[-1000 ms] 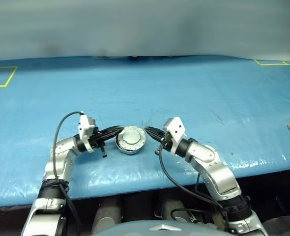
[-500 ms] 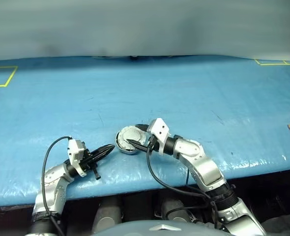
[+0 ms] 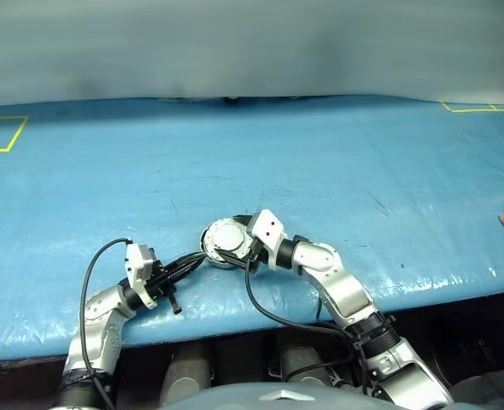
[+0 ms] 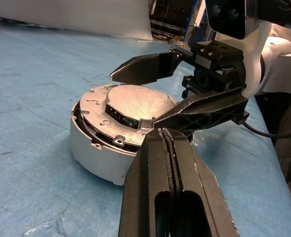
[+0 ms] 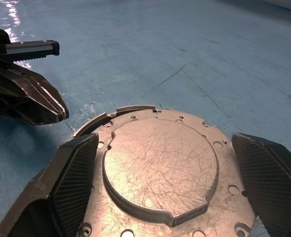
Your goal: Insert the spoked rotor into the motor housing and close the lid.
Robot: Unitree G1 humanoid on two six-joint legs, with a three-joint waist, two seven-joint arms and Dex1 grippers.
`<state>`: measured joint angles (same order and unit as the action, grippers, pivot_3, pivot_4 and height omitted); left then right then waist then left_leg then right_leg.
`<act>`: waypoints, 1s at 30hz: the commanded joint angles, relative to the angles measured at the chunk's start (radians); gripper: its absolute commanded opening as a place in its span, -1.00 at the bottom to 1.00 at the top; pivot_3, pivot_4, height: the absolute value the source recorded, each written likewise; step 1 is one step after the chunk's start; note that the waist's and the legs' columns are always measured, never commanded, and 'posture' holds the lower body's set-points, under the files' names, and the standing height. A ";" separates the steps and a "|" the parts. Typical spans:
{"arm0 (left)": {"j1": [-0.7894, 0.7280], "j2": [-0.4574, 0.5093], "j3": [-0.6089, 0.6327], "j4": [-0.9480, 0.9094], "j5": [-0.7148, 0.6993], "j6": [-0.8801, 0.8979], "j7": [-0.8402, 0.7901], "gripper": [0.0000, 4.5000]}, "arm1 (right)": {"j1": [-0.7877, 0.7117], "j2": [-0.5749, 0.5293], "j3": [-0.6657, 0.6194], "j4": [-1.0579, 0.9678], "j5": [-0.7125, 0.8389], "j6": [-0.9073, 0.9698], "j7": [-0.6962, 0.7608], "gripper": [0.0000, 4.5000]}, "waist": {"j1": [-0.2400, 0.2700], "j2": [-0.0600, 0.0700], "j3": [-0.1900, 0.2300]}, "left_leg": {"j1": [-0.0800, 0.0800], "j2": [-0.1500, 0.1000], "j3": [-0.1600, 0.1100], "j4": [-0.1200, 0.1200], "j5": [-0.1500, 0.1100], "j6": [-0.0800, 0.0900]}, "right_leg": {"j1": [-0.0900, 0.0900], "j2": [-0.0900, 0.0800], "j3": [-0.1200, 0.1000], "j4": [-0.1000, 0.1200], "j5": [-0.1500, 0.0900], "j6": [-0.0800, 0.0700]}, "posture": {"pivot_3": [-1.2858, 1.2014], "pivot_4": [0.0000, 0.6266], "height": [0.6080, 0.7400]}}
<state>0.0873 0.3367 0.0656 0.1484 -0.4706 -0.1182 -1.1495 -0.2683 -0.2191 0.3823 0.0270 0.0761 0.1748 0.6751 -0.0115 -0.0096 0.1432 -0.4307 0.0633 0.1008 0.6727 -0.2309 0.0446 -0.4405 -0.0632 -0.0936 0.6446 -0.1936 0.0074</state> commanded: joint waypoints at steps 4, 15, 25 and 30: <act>0.008 0.012 0.000 -0.046 -0.010 -0.003 0.005 -1.00 | 0.010 0.008 0.000 -0.021 -0.009 -0.014 -0.004 0.32 | 0.000 0.000 0.000 | 0.000 0.000 0.000 0.000 0.000 0.000 | 0.000 0.000 0.000 0.000 0.000 0.000 | 0.03 -0.52 1.00; 0.035 0.039 -0.003 -0.051 0.006 -0.033 -0.003 -1.00 | 0.009 0.072 -0.027 -0.087 0.054 0.143 -0.037 0.32 | -0.001 0.000 0.000 | 0.000 0.001 0.000 0.000 0.000 0.000 | -0.001 0.000 0.000 0.000 0.000 0.000 | 0.03 -0.52 1.00; 0.042 0.035 -0.012 -0.058 0.000 -0.024 0.006 -1.00 | 0.024 0.085 0.024 -0.120 0.003 0.214 -0.083 0.32 | -0.001 0.000 0.000 | 0.000 0.001 0.001 -0.001 0.000 -0.001 | -0.002 -0.001 0.000 0.000 0.000 -0.001 | 0.03 -0.52 1.00; 0.042 0.036 -0.014 -0.058 -0.001 -0.020 0.010 -1.00 | 0.028 0.084 0.039 -0.108 -0.020 0.226 -0.107 0.32 | -0.002 0.000 0.000 | 0.000 0.001 0.001 -0.002 0.000 -0.001 | -0.002 -0.001 0.000 0.000 -0.001 -0.001 | 0.03 -0.52 1.00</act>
<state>0.1301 0.3657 0.0516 0.1238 -0.4705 -0.1361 -1.1386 -0.2495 -0.1378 0.4064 -0.0778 0.0647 0.3860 0.5766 -0.0131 -0.0091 0.1434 -0.4308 0.0643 0.1019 0.6707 -0.2311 0.0440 -0.4429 -0.0637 -0.0936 0.6444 -0.1942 0.0063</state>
